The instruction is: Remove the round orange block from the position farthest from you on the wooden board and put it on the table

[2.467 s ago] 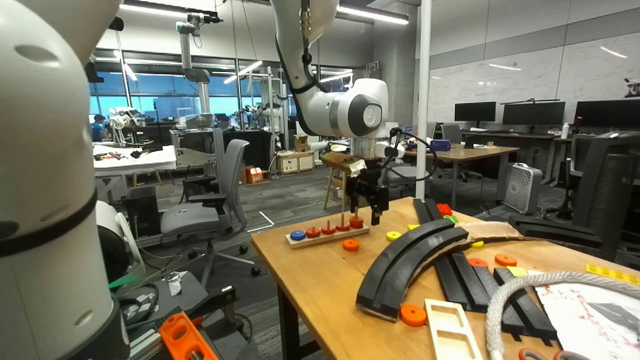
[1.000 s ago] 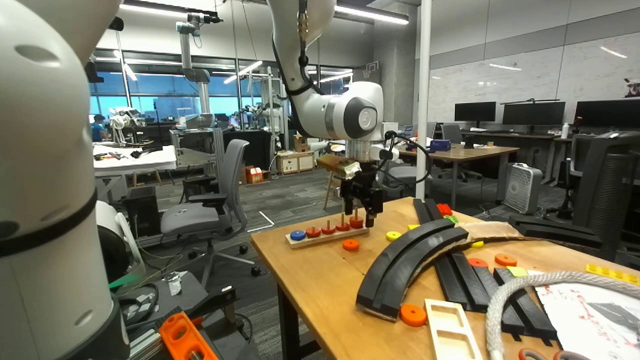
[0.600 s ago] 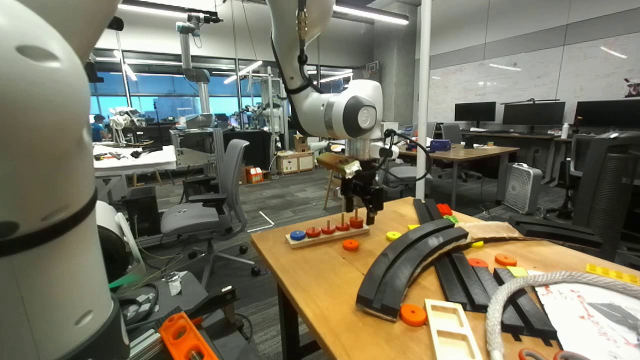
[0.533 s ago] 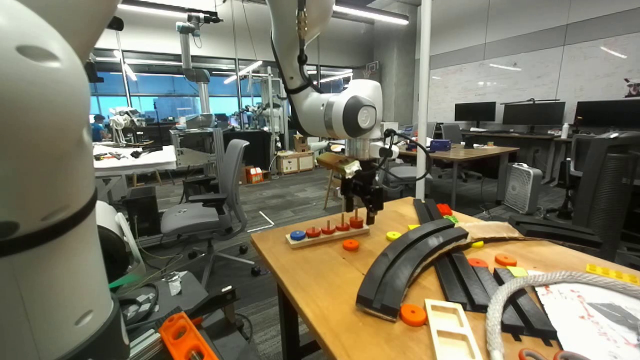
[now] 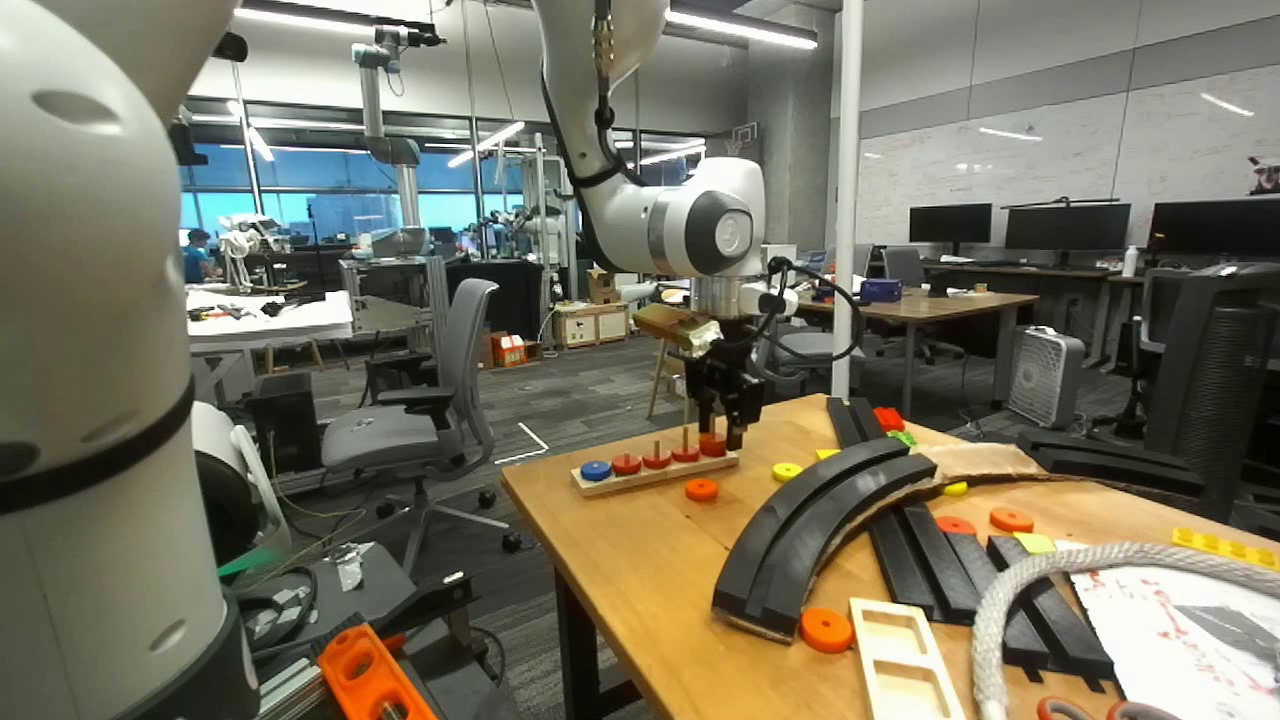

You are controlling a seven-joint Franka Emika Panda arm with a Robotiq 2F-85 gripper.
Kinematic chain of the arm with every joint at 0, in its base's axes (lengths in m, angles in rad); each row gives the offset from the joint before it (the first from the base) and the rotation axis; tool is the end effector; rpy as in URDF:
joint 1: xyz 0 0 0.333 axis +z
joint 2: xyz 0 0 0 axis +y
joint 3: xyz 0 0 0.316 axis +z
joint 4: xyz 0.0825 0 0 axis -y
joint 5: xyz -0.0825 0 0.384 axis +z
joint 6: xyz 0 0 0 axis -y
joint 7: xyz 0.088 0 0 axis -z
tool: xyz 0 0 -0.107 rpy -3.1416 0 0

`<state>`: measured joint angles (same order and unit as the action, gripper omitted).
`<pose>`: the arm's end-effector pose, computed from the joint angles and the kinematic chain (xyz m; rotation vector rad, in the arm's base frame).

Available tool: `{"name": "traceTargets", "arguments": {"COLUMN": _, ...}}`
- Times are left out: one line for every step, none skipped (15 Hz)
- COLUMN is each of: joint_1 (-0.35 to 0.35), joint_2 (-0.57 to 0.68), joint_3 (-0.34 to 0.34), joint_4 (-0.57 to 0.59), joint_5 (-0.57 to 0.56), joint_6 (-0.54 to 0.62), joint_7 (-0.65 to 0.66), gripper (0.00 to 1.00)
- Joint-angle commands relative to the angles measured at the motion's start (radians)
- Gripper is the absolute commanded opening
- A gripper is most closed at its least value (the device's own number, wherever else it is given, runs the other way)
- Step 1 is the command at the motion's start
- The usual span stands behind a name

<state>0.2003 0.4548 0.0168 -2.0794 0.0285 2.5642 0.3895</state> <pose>0.5772 0.1268 0.2081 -3.0950 0.3072 -0.0337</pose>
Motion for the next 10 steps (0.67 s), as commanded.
{"name": "traceTargets", "arguments": {"joint_1": 0.017, "joint_2": -0.033, "joint_3": -0.015, "joint_4": -0.032, "joint_5": -0.017, "joint_6": 0.028, "joint_7": 0.024, "gripper": 0.35}}
{"name": "traceTargets", "arguments": {"joint_1": 0.018, "joint_2": -0.033, "joint_3": -0.016, "joint_4": -0.032, "joint_5": -0.018, "joint_6": 0.029, "joint_7": 0.025, "gripper": 0.26}}
{"name": "traceTargets", "arguments": {"joint_1": 0.019, "joint_2": -0.033, "joint_3": -0.017, "joint_4": -0.032, "joint_5": -0.019, "joint_6": 0.030, "joint_7": 0.026, "gripper": 0.20}}
{"name": "traceTargets", "arguments": {"joint_1": 0.021, "joint_2": -0.035, "joint_3": -0.020, "joint_4": -0.032, "joint_5": -0.023, "joint_6": 0.029, "joint_7": 0.030, "gripper": 0.22}}
{"name": "traceTargets", "arguments": {"joint_1": 0.026, "joint_2": -0.036, "joint_3": -0.025, "joint_4": -0.031, "joint_5": -0.030, "joint_6": 0.025, "joint_7": 0.038, "gripper": 0.24}}
{"name": "traceTargets", "arguments": {"joint_1": 0.035, "joint_2": -0.042, "joint_3": -0.034, "joint_4": -0.032, "joint_5": -0.041, "joint_6": 0.021, "joint_7": 0.052, "gripper": 0.24}}
{"name": "traceTargets", "arguments": {"joint_1": 0.046, "joint_2": -0.052, "joint_3": -0.043, "joint_4": -0.036, "joint_5": -0.056, "joint_6": 0.015, "joint_7": 0.068, "gripper": 0.24}}
{"name": "traceTargets", "arguments": {"joint_1": 0.060, "joint_2": -0.059, "joint_3": -0.056, "joint_4": -0.039, "joint_5": -0.078, "joint_6": 0.016, "joint_7": 0.093, "gripper": 0.24}}
{"name": "traceTargets", "arguments": {"joint_1": 0.076, "joint_2": -0.071, "joint_3": -0.070, "joint_4": -0.044, "joint_5": -0.102, "joint_6": 0.015, "joint_7": 0.121, "gripper": 0.24}}
{"name": "traceTargets", "arguments": {"joint_1": 0.090, "joint_2": -0.082, "joint_3": -0.082, "joint_4": -0.049, "joint_5": -0.129, "joint_6": 0.013, "joint_7": 0.150, "gripper": 0.24}}
